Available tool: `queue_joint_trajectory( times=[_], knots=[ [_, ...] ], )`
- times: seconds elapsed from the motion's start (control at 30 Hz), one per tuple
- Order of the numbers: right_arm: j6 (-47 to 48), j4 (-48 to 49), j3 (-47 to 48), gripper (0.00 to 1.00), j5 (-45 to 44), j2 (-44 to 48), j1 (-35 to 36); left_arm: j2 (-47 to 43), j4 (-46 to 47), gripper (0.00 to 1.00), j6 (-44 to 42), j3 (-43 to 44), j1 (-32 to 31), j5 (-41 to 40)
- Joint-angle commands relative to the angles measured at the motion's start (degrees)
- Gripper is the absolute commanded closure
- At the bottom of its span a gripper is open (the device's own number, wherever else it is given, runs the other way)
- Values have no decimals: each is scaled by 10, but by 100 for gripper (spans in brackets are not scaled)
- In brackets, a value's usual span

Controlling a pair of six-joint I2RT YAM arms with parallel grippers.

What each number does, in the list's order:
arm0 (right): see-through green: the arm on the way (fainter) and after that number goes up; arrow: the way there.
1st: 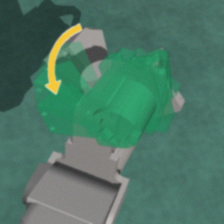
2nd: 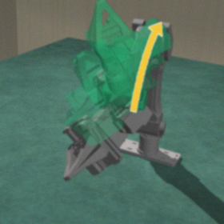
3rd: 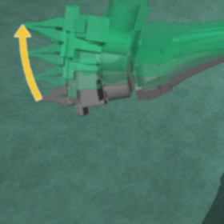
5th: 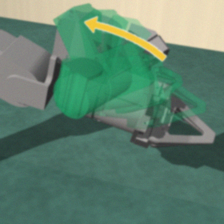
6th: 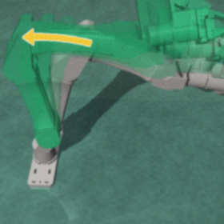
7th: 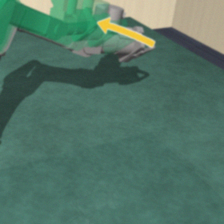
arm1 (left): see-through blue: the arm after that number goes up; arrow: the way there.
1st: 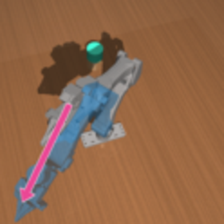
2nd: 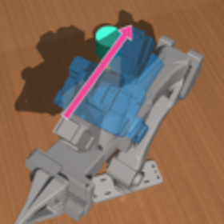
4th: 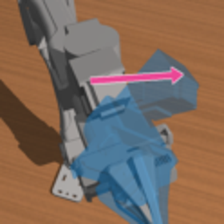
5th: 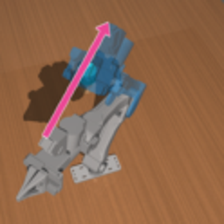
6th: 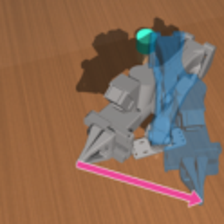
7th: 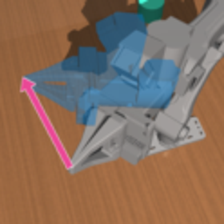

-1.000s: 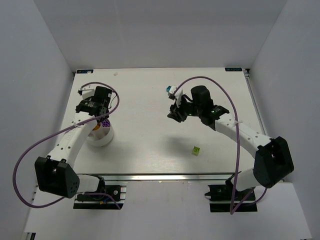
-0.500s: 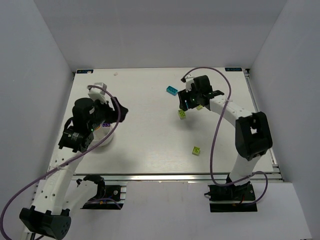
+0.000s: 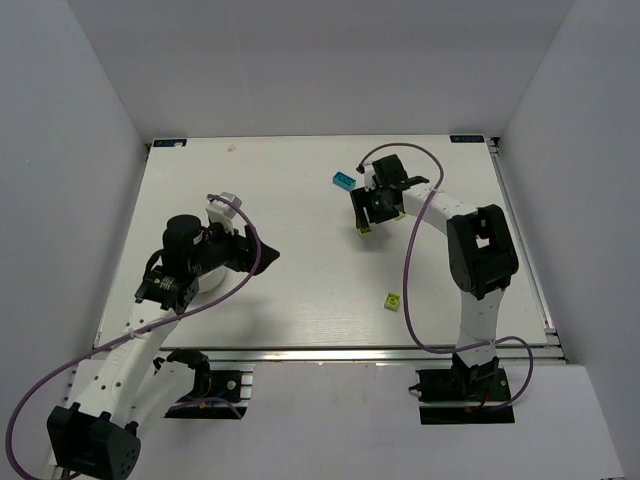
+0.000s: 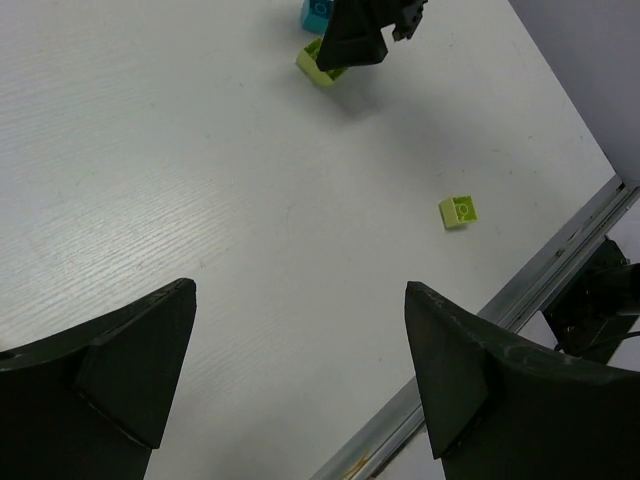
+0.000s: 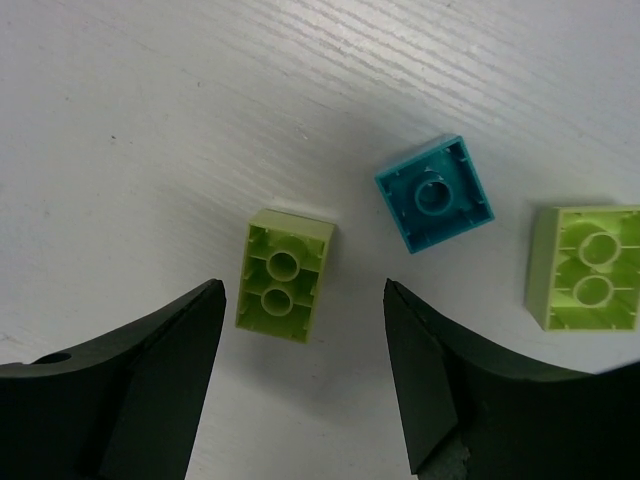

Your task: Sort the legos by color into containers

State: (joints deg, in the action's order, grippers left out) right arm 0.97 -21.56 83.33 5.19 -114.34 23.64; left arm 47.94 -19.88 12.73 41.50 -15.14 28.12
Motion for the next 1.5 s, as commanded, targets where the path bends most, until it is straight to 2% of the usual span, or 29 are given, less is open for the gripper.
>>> queue_joint_trajectory(
  times=[0.0, 0.2, 0.3, 0.4, 0.43, 0.47, 0.5, 0.53, 0.6, 0.67, 0.7, 0.73, 0.77, 0.8, 0.83, 0.93, 1.1, 1.27, 1.37, 1.43, 1.47],
  knots=[
    [-21, -9, 19, 30, 27, -15, 4, -13, 27, 5, -13, -5, -1, 17],
    [-17, -10, 36, 32, 7, -47, 13, -16, 32, 5, -14, -10, -1, 8],
    [-14, 2, 27, 40, -1, -48, 21, -14, 33, 5, -10, -10, -1, 3],
    [-14, 7, 19, 58, -24, -52, 30, -11, 38, 5, 0, -11, -1, -1],
    [4, 11, 18, 73, -32, -53, 31, -11, 41, 5, 5, -12, -1, -5],
    [10, 12, 14, 82, -48, -52, 34, -9, 47, 5, 22, -14, -1, -12],
    [14, 12, 12, 96, -49, -50, 35, -3, 49, 5, 33, -15, -1, -24],
    [17, 13, 10, 100, -70, -50, 36, 2, 52, 5, 45, -19, -1, -29],
    [28, 14, 2, 100, -66, -38, 36, 24, 65, 6, 83, -23, -1, -29],
    [48, 20, -8, 100, 10, -9, 32, 43, 82, 6, 119, -28, -1, -14],
    [98, 14, -18, 100, 51, 3, 31, 64, 89, 6, 131, -30, -1, -4],
    [124, 9, -20, 100, 162, 17, 29, 73, 96, 6, 142, -32, -1, 9],
    [163, -33, -21, 100, 238, 40, 31, 84, 112, 6, 164, -35, -1, 13],
    [247, -51, -27, 100, 303, 51, 29, 95, 121, 6, 174, -36, -1, 20],
    [269, -60, -35, 100, 373, 63, 33, 116, 129, 6, 191, -37, -1, 38],
    [336, -52, -86, 100, 456, 132, 47, 151, 167, 6, 218, -34, -1, 75],
    [381, -16, -137, 100, 494, 190, 65, 167, 194, 6, 249, -31, -6, 94],
    [372, 23, -153, 100, 468, 216, 103, 166, 193, 7, 254, -24, -11, 96],
    [356, 64, -148, 100, 421, 219, 138, 130, 116, 8, 205, 23, -11, 61],
    [339, 120, -146, 100, 387, 219, 160, 84, 31, 8, 159, 87, -11, -23],
    [297, 155, -151, 100, 368, 220, 169, 67, 6, 8, 150, 107, -11, -59]
  ],
)
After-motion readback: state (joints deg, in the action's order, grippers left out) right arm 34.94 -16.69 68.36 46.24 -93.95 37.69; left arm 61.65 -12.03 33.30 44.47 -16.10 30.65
